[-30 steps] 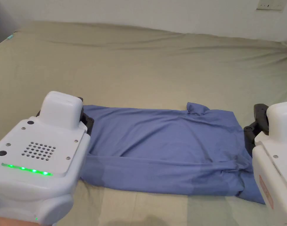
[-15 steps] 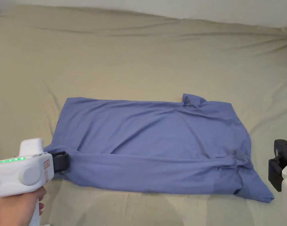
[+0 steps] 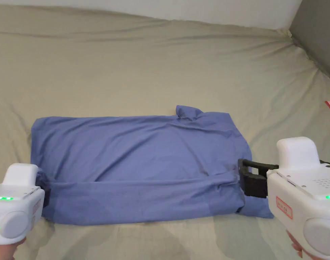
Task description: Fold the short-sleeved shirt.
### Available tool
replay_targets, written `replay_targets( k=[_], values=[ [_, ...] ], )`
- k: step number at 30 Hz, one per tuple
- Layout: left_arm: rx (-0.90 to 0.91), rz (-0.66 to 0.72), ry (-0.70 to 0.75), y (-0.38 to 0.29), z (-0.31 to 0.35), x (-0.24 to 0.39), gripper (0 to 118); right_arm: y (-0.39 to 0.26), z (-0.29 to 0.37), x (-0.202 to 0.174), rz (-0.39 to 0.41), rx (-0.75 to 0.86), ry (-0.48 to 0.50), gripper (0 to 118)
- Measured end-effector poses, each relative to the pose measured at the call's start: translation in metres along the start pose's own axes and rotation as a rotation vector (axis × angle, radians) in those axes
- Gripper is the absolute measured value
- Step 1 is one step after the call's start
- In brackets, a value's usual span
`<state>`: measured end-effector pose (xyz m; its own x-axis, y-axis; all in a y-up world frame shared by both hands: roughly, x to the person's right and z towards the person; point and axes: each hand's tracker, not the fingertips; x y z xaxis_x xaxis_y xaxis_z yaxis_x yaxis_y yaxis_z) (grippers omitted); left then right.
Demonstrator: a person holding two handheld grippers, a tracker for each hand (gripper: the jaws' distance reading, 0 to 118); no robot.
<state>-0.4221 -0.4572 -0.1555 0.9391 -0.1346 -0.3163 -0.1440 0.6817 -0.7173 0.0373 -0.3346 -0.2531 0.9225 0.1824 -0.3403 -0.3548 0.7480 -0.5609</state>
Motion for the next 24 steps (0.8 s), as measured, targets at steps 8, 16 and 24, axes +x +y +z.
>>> replay_targets(
  k=[8,16,24],
  values=[
    [0.064,0.015,-0.044,0.019,0.054,-0.007,9,-0.047,-0.146,0.052,-0.050,-0.410,-0.048,107],
    [-0.015,-0.043,-0.022,0.007,0.034,-0.001,9,-0.073,-0.176,0.045,-0.131,-0.471,0.070,90],
    [-0.019,-0.043,-0.012,0.006,0.033,-0.003,9,-0.058,-0.168,0.019,0.025,-0.471,0.094,12]
  ],
)
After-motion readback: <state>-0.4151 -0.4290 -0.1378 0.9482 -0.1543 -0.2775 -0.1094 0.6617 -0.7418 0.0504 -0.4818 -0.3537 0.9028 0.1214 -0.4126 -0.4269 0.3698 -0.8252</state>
